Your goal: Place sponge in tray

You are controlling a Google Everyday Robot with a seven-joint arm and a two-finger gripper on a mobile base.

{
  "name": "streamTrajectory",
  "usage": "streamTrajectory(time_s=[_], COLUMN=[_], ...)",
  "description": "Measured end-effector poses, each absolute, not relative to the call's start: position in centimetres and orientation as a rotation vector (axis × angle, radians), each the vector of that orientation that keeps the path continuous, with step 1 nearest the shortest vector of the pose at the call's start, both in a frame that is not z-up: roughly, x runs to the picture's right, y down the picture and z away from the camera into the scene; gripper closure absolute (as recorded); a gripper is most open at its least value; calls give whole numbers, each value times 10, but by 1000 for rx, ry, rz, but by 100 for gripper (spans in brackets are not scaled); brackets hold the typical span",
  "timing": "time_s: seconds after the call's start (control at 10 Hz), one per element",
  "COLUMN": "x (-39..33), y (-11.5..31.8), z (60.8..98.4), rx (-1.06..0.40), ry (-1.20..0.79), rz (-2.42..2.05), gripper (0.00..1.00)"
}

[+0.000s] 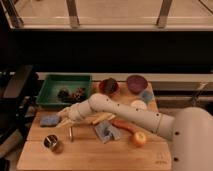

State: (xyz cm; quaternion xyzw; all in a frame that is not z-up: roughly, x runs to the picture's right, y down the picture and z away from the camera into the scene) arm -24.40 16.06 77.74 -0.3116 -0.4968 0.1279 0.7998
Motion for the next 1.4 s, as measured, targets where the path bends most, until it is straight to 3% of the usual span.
streamTrajectory(time_s=[0.5,0.7,0.9,1.2,1.4], x=[-282,-285,-288,-292,-295], y=[154,152,149,147,151], z=[789,800,805,808,808], rx=[-671,-674,-674,-667,-664], ry=[-1107,-1114,-1117,-1118,-1114], rz=[236,242,242,240,247], gripper=[44,53,53,27,20])
